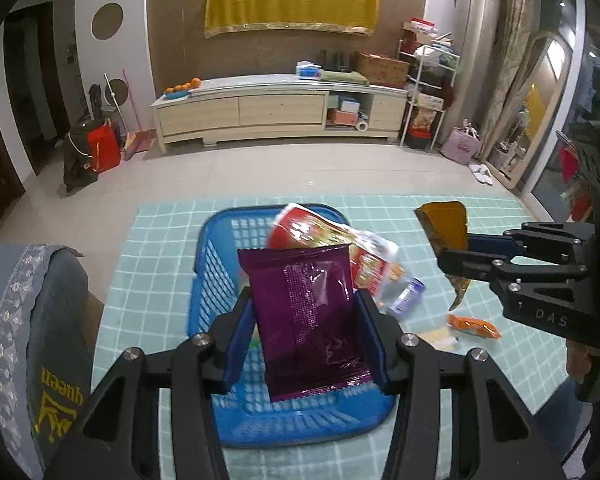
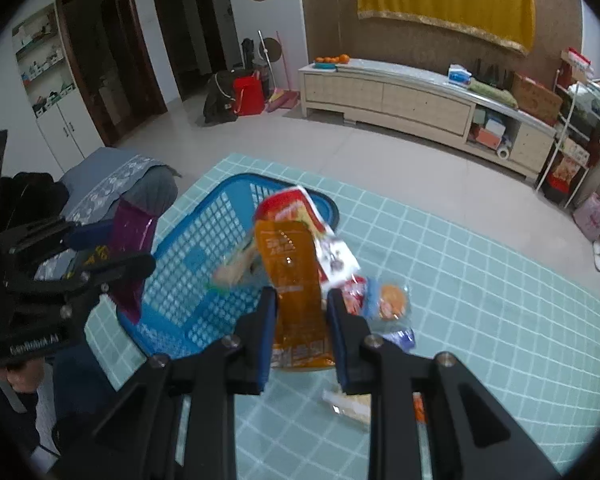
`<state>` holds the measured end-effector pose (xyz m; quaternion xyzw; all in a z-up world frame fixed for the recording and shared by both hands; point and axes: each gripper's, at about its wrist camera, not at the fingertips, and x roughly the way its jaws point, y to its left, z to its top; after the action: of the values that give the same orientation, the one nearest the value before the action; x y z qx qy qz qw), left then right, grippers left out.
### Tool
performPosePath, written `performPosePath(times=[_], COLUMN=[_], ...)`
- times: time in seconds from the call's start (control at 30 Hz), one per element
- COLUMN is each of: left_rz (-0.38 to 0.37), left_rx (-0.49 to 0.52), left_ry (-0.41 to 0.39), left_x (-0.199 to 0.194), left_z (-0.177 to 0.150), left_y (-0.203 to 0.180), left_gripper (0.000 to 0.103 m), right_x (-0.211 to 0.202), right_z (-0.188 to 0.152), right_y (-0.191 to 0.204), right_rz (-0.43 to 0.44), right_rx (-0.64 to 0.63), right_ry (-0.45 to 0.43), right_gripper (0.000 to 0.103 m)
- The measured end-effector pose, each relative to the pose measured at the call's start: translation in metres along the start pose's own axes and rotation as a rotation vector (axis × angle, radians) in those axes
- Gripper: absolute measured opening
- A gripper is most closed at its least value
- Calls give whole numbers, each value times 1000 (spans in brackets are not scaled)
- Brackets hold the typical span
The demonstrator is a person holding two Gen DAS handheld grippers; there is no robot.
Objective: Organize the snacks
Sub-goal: 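Carry both bags over the blue basket and open both tools, then withdraw both open tools from the basket toward the remaining snacks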
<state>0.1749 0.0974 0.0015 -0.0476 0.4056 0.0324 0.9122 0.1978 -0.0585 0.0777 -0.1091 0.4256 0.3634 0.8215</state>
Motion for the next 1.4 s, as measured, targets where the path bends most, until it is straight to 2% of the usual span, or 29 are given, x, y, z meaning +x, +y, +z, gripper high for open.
performPosePath(times=[0.17, 0.4, 0.47, 0.7, 0.8, 0.87, 0.97, 1.0, 1.03, 1.07, 1.13, 1.23, 1.4], left_rz=[24, 29, 52, -3, -10, -3, 15, 16, 17, 18, 17, 17, 6], left_rx=[-17, -39, -27, -36, -40, -37, -26, -25, -26, -27, -28, -13, -6], left_ry=[36, 98, 110, 159, 164, 162, 155, 149, 142, 137, 132, 119, 97], left_x=[29, 57, 64, 86, 89, 88, 83, 81, 78, 76, 70, 60, 47], left_z=[9, 4, 1, -4, -3, -2, -2, -3, -4, -4, -6, -9, -10], left_y=[19, 41, 42, 45, 47, 48, 51, 52, 53, 54, 53, 48, 40], left_gripper=[46, 46, 46, 47, 51, 59, 64, 70, 73, 73, 73, 78, 78], right_x=[40, 88, 94, 104, 105, 107, 107, 105, 104, 102, 97, 91, 72], right_z=[25, 34, 31, 34, 35, 38, 40, 40, 40, 39, 37, 33, 26], right_y=[5, 14, 16, 26, 32, 33, 35, 34, 32, 31, 27, 26, 26], right_rz=[3, 39, 48, 75, 59, 51, 34, 30, 26, 26, 23, 9, 8], right_rx=[-11, -7, -9, -29, -57, -62, -74, -68, -61, -56, -51, -50, -49], right_ry=[44, 144, 158, 165, 162, 162, 149, 141, 138, 135, 122, 115, 94], right_gripper=[29, 29, 29, 30, 32, 39, 49, 52, 58, 65, 72, 77, 84])
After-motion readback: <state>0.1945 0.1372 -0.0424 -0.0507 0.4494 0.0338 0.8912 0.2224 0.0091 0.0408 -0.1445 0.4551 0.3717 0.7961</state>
